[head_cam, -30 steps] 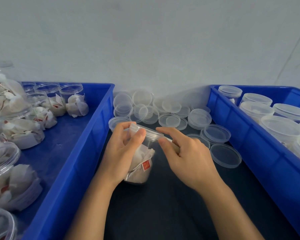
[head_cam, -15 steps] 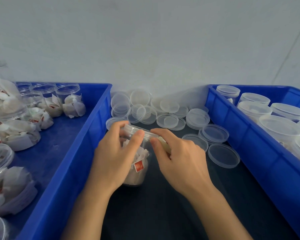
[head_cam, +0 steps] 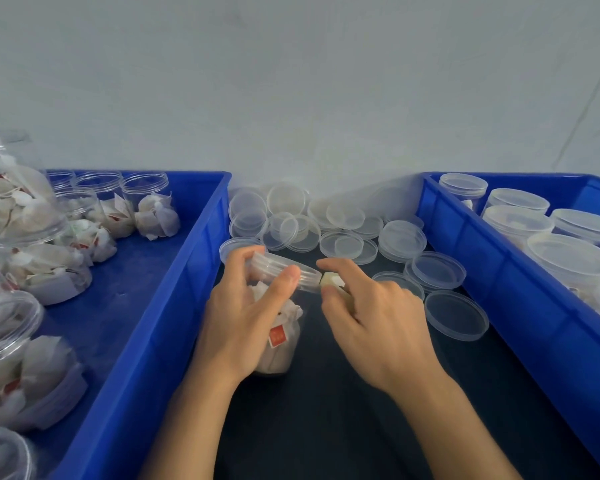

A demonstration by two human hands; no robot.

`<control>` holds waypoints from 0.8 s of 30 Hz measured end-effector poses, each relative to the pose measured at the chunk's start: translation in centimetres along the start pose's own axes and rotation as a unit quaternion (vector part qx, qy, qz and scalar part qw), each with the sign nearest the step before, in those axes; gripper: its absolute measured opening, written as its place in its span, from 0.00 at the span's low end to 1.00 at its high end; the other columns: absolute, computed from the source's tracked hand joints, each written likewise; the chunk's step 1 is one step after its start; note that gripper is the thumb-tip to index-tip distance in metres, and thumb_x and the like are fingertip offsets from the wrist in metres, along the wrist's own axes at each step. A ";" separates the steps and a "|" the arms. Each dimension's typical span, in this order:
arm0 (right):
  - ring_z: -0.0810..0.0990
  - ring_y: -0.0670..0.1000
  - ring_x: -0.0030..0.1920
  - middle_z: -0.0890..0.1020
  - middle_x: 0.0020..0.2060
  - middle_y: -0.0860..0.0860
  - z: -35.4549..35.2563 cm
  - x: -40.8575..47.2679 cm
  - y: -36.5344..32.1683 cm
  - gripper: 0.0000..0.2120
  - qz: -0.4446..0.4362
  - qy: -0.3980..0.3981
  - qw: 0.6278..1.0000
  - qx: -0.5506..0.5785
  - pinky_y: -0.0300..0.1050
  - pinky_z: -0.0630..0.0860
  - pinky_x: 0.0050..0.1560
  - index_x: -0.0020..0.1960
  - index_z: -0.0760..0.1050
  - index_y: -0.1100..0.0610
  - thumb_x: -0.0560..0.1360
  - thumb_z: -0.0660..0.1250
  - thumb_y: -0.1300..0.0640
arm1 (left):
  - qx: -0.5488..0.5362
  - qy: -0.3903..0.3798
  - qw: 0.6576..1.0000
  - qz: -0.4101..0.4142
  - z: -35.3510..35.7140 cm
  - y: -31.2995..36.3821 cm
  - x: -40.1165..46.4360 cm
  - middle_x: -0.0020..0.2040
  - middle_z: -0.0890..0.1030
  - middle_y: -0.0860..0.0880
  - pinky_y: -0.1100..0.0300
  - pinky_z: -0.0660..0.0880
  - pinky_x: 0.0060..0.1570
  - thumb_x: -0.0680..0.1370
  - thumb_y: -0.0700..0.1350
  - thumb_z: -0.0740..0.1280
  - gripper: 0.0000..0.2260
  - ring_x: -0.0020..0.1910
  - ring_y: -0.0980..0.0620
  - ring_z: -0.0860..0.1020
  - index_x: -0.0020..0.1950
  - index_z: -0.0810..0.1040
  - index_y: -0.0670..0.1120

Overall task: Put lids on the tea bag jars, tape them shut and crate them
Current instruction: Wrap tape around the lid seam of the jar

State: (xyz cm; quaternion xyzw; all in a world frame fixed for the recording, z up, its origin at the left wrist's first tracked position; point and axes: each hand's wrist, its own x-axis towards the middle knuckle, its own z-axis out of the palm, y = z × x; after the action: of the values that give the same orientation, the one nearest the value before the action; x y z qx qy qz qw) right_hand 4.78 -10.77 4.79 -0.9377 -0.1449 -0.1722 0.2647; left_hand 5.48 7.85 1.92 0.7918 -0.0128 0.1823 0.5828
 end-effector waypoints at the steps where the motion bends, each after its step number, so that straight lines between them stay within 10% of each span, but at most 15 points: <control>1: 0.76 0.51 0.35 0.74 0.27 0.44 0.0 0.0 0.1 0.21 -0.001 0.000 1.000 0.003 0.51 0.75 0.41 0.70 0.73 0.39 0.79 0.52 0.44 | -0.008 -0.005 1.000 0.000 0.0 0.1 0.0 0.58 0.81 0.69 0.65 0.77 0.49 0.70 0.76 0.66 0.30 0.56 0.67 0.81 0.67 0.73 0.64; 8: 0.77 0.49 0.39 0.76 0.29 0.43 0.2 0.3 0.7 0.19 0.003 -0.023 0.998 0.052 0.49 0.75 0.46 0.68 0.72 0.36 0.81 0.53 0.40 | -0.049 -0.026 0.998 -0.009 0.1 0.4 0.1 0.55 0.80 0.71 0.79 0.72 0.44 0.74 0.67 0.67 0.23 0.56 0.72 0.78 0.65 0.76 0.58; 18: 0.78 0.47 0.38 0.77 0.29 0.39 0.5 -0.1 0.8 0.16 -0.018 -0.009 0.998 0.052 0.46 0.73 0.40 0.65 0.72 0.34 0.81 0.53 0.35 | -0.085 -0.077 0.992 -0.061 -0.6 0.5 -0.2 0.54 0.82 0.64 0.63 0.76 0.50 0.67 0.77 0.63 0.31 0.55 0.64 0.82 0.64 0.77 0.60; 24: 0.79 0.46 0.35 0.77 0.29 0.39 0.7 -0.4 0.1 0.20 -0.025 0.063 0.998 0.009 0.45 0.74 0.36 0.64 0.77 0.37 0.80 0.53 0.34 | 0.025 0.029 0.999 0.015 -0.1 1.2 -0.4 0.54 0.80 0.68 0.65 0.73 0.47 0.70 0.75 0.62 0.26 0.53 0.67 0.80 0.60 0.76 0.60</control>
State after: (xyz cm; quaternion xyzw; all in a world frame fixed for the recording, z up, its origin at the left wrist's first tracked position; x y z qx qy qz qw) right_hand 4.61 -10.48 4.00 -0.9188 -0.1528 -0.2356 0.2776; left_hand 4.78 7.49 2.91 0.8003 -0.0027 0.2145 0.5599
